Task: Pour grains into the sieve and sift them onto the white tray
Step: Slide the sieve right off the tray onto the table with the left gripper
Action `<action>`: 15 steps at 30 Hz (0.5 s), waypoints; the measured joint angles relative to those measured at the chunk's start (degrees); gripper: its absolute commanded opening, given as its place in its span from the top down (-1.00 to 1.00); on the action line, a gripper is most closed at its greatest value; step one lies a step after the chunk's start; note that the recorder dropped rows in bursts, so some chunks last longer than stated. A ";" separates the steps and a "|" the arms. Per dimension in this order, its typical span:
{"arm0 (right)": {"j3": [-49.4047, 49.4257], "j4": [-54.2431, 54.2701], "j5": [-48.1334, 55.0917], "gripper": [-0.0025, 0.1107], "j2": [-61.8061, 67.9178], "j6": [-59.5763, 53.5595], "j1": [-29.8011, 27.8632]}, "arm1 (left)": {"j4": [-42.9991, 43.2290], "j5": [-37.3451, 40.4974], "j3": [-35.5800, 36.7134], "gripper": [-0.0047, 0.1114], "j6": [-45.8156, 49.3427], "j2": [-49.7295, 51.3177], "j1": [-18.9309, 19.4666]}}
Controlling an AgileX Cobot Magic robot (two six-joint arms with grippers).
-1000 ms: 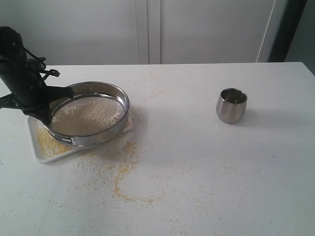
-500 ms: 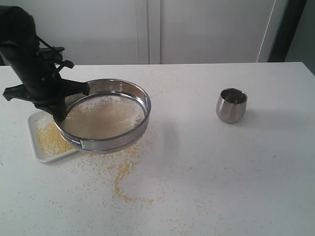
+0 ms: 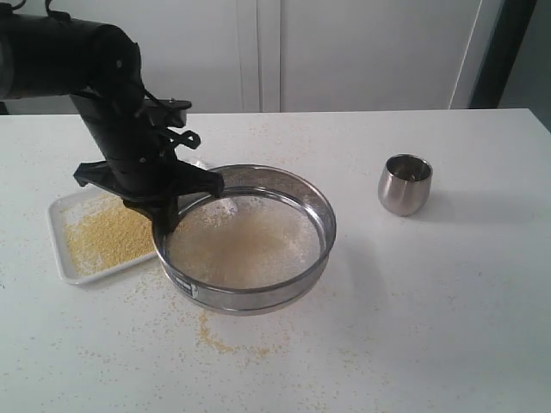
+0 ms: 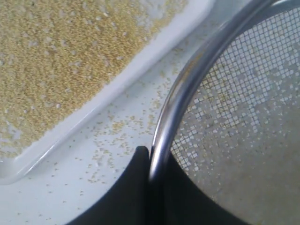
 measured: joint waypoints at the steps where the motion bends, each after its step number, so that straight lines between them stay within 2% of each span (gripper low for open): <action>1: 0.00 0.00 0.00 0.96 0.00 0.00 0.00 | 0.00 -0.27 0.00 0.92 0.00 0.00 -1.15; 8: 0.00 0.00 0.00 0.96 0.00 0.00 0.00 | 0.00 -5.97 0.00 0.92 0.03 0.00 -6.50; 15: 0.00 0.00 0.00 0.96 0.00 0.00 0.00 | 0.00 -10.05 0.00 0.92 0.13 0.00 -9.03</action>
